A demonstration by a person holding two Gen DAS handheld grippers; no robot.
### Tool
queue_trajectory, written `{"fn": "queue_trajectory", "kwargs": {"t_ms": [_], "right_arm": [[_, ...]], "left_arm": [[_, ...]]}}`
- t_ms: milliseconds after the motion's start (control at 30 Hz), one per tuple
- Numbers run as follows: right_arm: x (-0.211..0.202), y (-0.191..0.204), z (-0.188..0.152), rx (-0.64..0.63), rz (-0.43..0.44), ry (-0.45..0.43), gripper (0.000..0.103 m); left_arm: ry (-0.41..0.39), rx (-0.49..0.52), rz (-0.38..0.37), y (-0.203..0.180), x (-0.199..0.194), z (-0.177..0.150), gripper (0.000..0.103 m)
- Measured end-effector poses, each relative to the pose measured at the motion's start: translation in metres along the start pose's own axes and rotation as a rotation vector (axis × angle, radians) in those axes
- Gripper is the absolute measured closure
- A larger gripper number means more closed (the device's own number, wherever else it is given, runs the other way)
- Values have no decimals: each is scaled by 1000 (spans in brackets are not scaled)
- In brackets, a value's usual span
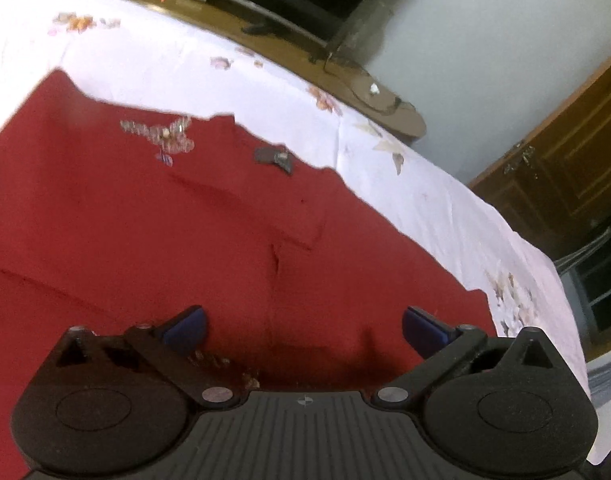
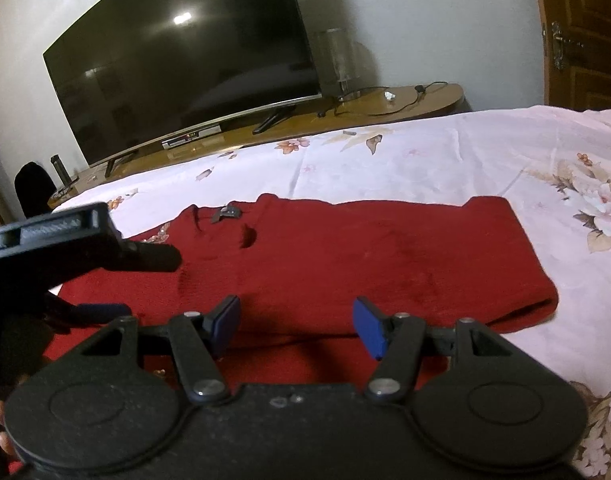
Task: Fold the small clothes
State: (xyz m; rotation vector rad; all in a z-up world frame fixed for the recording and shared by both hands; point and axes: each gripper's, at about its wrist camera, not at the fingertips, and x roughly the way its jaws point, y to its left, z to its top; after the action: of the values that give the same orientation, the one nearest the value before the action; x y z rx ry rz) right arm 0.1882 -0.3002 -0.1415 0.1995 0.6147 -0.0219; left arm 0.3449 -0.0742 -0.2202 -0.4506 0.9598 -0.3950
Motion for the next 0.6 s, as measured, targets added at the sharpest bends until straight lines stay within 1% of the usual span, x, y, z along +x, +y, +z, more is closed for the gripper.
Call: {"fn": "queue_trajectory", "kwargs": {"t_ms": [67, 133, 167, 200, 233, 267, 333, 400, 467, 533, 567, 600], "right_arm": [[-1, 1, -1, -4, 2, -2, 41], [-2, 0, -1, -8, 3, -2, 41], [-2, 0, -2, -8, 4, -2, 41], [-3, -1, -2, -7, 2, -2, 41], [-3, -2, -2, -5, 1, -3, 41], [-3, -3, -2, -2, -1, -4, 41], [-2, -5, -2, 8, -3, 0, 41], [-2, -6, -2, 11, -5, -1, 41], [-2, -7, -2, 11, -7, -3, 41], [0, -7, -2, 12, -10, 1, 41], [0, -8, -3, 14, -10, 2, 41], [0, -8, -3, 15, -11, 1, 41]], "left_arm": [[8, -27, -20, 4, 5, -3, 3], [4, -25, -14, 4, 7, -5, 15], [-2, -29, -27, 4, 8, -7, 23], [5, -41, -51, 4, 9, -7, 53], [30, -55, -72, 5, 11, -7, 79], [49, -67, -74, 5, 16, -8, 80], [56, -67, -69, 4, 20, -10, 80], [37, -59, -66, 1, 19, -11, 80], [30, -63, -86, 0, 21, -12, 80], [4, -55, -89, -2, 19, -11, 80], [-16, -36, -87, -6, 17, -11, 87], [-36, -18, -82, -8, 13, -10, 102]]}}
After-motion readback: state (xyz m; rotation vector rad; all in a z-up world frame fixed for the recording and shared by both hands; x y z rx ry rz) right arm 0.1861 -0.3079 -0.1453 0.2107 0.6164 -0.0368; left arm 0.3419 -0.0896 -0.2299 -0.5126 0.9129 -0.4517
